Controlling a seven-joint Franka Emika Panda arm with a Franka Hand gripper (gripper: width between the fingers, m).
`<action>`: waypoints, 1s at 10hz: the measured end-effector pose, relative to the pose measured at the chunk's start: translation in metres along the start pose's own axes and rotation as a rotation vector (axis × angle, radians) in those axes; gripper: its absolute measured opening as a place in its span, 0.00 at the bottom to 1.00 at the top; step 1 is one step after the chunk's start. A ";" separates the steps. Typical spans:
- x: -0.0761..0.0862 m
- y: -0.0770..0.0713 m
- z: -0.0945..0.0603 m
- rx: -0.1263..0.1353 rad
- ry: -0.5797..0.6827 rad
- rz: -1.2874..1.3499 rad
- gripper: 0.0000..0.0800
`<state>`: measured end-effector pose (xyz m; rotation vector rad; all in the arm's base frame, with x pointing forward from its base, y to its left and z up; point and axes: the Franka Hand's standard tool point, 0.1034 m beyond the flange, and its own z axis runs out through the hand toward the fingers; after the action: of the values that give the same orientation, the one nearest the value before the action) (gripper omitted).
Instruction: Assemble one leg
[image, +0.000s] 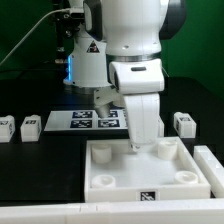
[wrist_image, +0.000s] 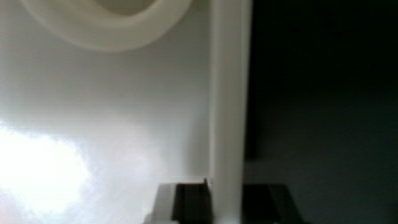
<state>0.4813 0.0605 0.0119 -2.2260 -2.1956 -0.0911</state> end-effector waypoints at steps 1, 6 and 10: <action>0.004 0.008 0.000 -0.009 0.004 -0.001 0.08; 0.013 0.015 0.002 0.057 -0.025 0.019 0.08; 0.012 0.015 0.002 0.053 -0.024 0.020 0.19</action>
Offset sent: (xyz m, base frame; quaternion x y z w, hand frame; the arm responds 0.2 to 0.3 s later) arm 0.0423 0.0232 -0.0025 -0.0123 -0.0074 0.0146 0.9998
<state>0.4966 0.0724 0.0112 -2.2324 -2.1608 -0.0063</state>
